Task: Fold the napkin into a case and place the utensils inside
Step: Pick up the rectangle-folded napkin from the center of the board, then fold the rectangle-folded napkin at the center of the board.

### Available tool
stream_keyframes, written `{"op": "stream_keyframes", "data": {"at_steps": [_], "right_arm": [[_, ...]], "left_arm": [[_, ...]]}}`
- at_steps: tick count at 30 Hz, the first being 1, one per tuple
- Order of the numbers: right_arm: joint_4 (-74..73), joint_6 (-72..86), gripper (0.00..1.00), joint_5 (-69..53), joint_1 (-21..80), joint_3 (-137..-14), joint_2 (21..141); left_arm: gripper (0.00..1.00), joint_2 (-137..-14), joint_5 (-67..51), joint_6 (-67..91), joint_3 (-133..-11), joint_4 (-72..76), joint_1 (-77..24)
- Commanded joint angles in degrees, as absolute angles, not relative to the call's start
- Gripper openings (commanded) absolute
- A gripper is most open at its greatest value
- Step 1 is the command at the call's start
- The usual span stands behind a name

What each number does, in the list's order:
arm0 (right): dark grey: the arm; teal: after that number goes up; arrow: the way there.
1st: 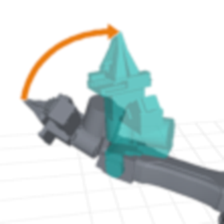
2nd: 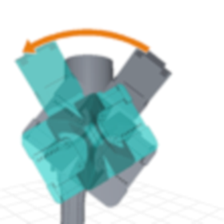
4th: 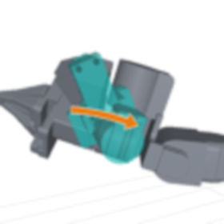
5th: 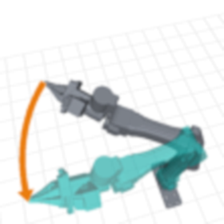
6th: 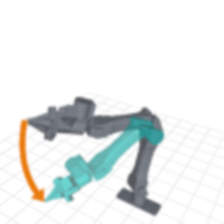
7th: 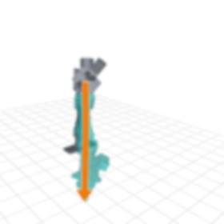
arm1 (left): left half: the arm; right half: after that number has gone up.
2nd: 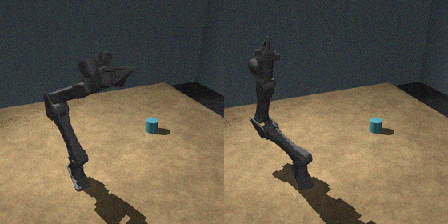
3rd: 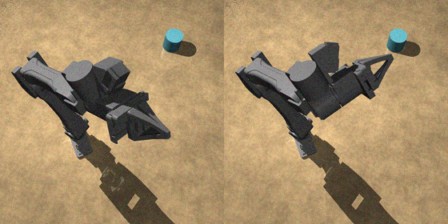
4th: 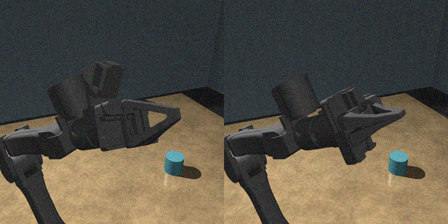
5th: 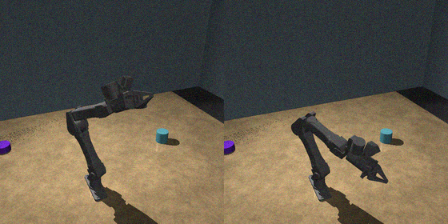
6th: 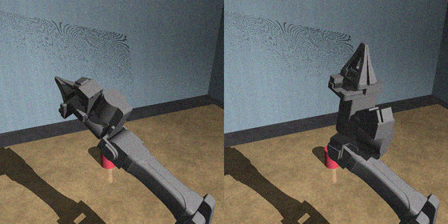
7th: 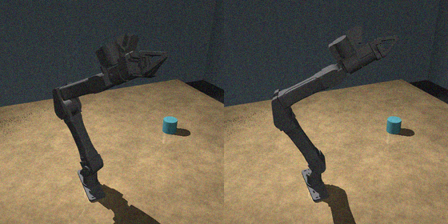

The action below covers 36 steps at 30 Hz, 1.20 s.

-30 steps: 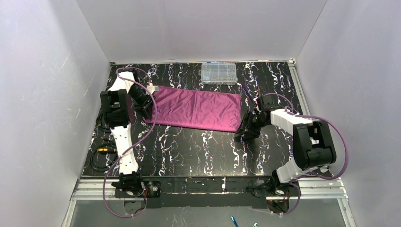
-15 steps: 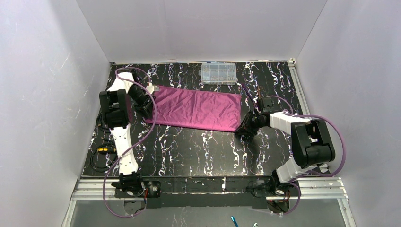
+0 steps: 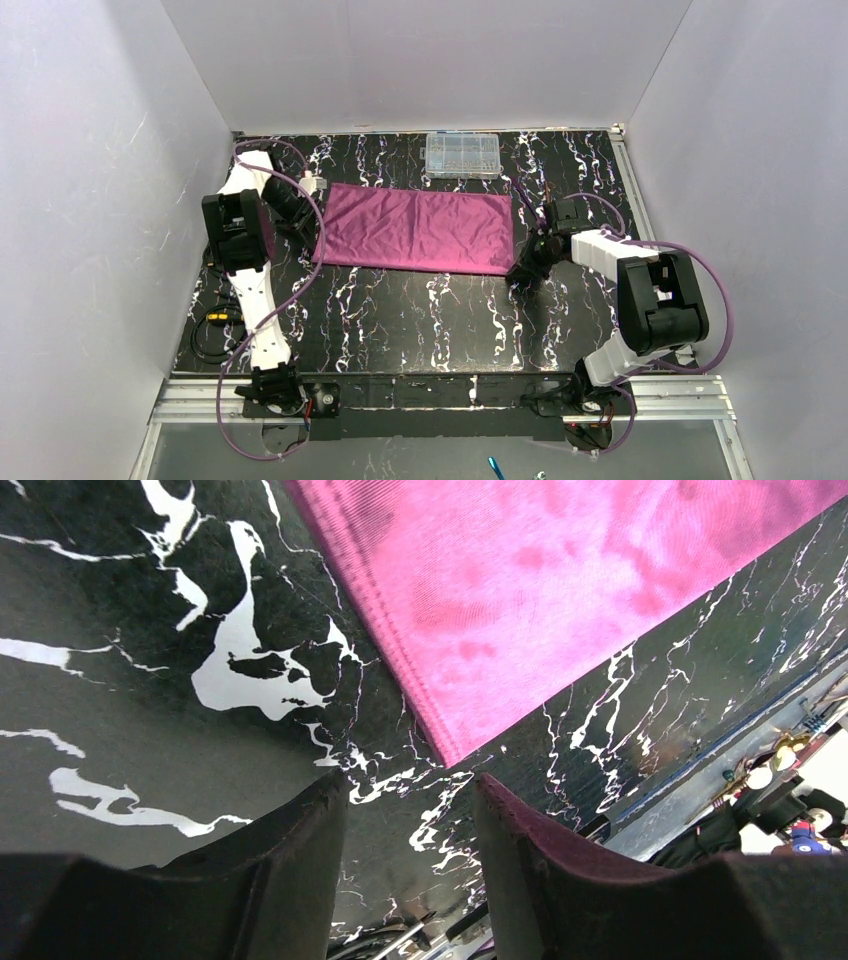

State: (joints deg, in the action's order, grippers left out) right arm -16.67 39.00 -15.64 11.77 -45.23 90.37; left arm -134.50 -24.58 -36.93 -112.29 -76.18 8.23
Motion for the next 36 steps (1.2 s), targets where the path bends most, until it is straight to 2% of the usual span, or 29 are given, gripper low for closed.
{"op": "stream_keyframes", "data": {"at_steps": [1,7,13,21,26,36], "right_arm": [[-22.89,34.68,0.01,-11.2,9.58,-48.42,87.18],[-26.8,30.61,0.01,-10.73,5.5,-50.3,84.71],[-26.22,29.26,0.01,-14.99,6.3,-54.97,86.08],[-25.84,32.05,0.01,-14.17,23.87,-69.68,94.98],[-24.61,33.97,0.01,-15.01,32.71,-81.95,105.11],[-28.64,35.31,0.01,-19.58,43.44,-111.21,127.77]], "left_arm": [[0.47,-130.32,-25.33,-37.33,-109.46,-75.55,8.06],[0.46,-129.11,-26.92,-37.27,-106.75,-75.18,6.51],[0.45,-128.8,-29.87,-36.84,-106.41,-76.31,5.6],[0.43,-128.72,-30.09,-36.15,-104.19,-74.48,5.45],[0.41,-127.49,-30.59,-33.98,-101.23,-71.27,5.54],[0.39,-126.92,-31.67,-29.86,-96.49,-66.45,5.61]]}}
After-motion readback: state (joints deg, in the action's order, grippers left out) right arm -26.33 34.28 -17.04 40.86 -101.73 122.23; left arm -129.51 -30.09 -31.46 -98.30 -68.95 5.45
